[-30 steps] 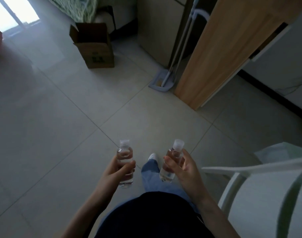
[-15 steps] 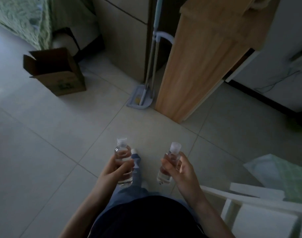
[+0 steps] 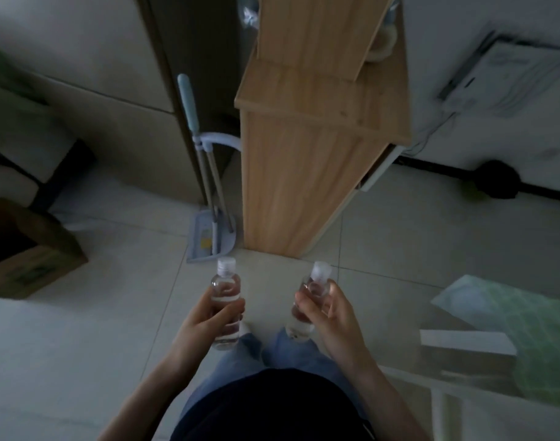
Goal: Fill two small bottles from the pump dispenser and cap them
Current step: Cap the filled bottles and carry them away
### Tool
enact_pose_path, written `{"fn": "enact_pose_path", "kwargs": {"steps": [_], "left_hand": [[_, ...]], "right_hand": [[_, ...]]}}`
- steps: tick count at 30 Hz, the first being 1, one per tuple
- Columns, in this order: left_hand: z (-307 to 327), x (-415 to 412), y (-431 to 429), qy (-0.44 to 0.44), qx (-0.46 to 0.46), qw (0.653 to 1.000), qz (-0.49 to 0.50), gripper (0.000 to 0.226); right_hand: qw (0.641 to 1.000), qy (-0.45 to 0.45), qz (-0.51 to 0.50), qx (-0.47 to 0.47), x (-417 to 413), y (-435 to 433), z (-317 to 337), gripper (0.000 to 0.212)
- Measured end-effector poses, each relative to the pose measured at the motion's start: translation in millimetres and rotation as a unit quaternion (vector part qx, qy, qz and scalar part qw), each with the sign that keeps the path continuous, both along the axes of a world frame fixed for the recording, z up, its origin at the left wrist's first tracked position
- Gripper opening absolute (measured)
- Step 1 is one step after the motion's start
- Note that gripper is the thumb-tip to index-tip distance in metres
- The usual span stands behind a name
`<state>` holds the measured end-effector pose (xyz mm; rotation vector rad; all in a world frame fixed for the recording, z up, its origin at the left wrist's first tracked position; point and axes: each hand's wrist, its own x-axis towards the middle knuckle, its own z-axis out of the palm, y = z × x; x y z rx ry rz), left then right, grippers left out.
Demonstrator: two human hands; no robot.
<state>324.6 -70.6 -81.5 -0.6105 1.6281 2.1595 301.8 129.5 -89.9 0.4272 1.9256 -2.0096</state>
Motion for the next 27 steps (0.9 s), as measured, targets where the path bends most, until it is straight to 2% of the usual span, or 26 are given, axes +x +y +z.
{"fn": "enact_pose_path", "kwargs": {"steps": [7,11,14,18,20,23,27], "left_hand": [[-3,-72,-1,0.008,0.007,0.999,-0.041,0.033],[-5,-107,11,0.008,-0.008,0.999,-0.041,0.039],[-2,-138,24,0.030,0.017,0.999,-0.028,0.038],[16,-184,43,0.090,0.072,0.993,-0.033,0.031],[34,-206,52,0.127,0.045,0.991,-0.022,0.039],[67,-239,61,0.195,-0.041,0.980,-0.012,0.028],[98,-283,72,0.280,-0.048,0.959,-0.018,0.022]], "right_hand": [[0.999,0.035,-0.028,0.028,-60,2,4,0.011],[0.999,0.048,-0.019,0.016,-102,12,6,0.011],[0.998,0.064,0.000,-0.002,-138,21,12,0.014],[0.993,0.108,0.041,0.002,-187,38,39,0.022],[0.991,0.124,0.054,0.004,-210,48,57,0.031],[0.986,0.149,0.071,0.011,-246,59,84,0.037],[0.980,0.195,0.050,0.002,-291,64,109,0.036]]}}
